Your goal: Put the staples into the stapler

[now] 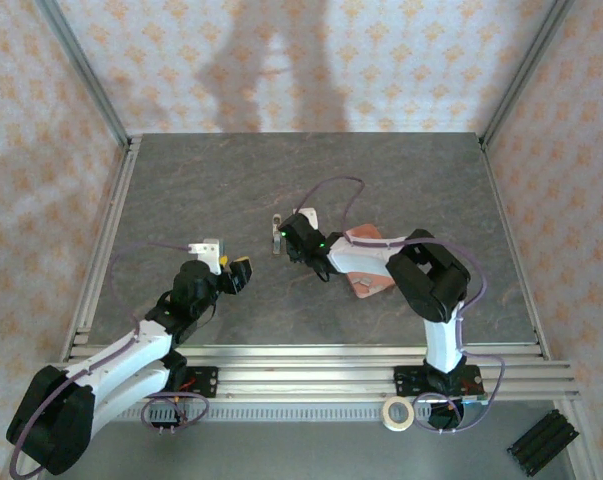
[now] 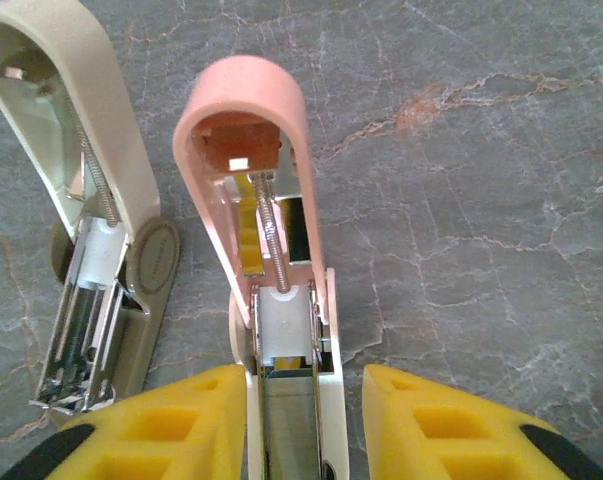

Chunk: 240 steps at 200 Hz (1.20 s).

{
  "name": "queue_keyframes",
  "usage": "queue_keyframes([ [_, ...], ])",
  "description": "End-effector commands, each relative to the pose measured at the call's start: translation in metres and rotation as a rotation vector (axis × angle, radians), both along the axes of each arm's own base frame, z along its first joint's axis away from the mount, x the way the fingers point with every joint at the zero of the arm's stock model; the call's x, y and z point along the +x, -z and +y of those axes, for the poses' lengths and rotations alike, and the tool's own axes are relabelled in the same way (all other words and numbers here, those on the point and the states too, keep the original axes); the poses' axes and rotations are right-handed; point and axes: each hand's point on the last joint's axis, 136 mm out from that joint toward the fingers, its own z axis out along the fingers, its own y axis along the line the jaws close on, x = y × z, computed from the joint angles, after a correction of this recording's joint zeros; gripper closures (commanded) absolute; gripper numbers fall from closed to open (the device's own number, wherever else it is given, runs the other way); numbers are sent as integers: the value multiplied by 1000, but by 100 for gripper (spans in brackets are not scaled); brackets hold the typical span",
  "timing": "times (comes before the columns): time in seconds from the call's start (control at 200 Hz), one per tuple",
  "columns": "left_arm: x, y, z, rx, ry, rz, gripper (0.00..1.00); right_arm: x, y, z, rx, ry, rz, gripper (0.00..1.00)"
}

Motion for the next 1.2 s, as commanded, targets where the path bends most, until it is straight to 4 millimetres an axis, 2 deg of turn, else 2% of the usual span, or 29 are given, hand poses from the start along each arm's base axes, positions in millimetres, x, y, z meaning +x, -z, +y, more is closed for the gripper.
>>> queue_keyframes([
  [0.0, 6, -12, 2, -12, -17, -36, 34, 3, -41, 2, 44, -5, -57, 62],
  [0.135, 5, -12, 2, -13, -16, -35, 34, 2, -58, -1, 81, -3, -67, 61],
  [0.305, 5, -12, 1, -18, -13, -32, 34, 1, -65, -12, 155, 24, -24, 61],
  [0.43, 6, -13, 0, -27, -11, -31, 34, 1, -67, -27, 188, 52, 31, 62],
  [0.525, 7, -13, -2, -30, -6, -23, 35, 0, -68, -53, 177, 111, 74, 62],
  [0.716, 15, -13, -18, -22, 53, 30, 36, -9, -53, -119, 84, 238, 210, 63],
  [0.826, 19, -10, -25, -42, 61, 36, 36, -17, -40, -148, 20, 275, 290, 63],
  [1.026, 21, -6, -34, -43, 76, 49, 37, -28, -14, -179, -73, 331, 413, 64],
  [1.196, 21, -6, -35, -35, 73, 46, 37, -32, -4, -198, -124, 391, 431, 67],
])
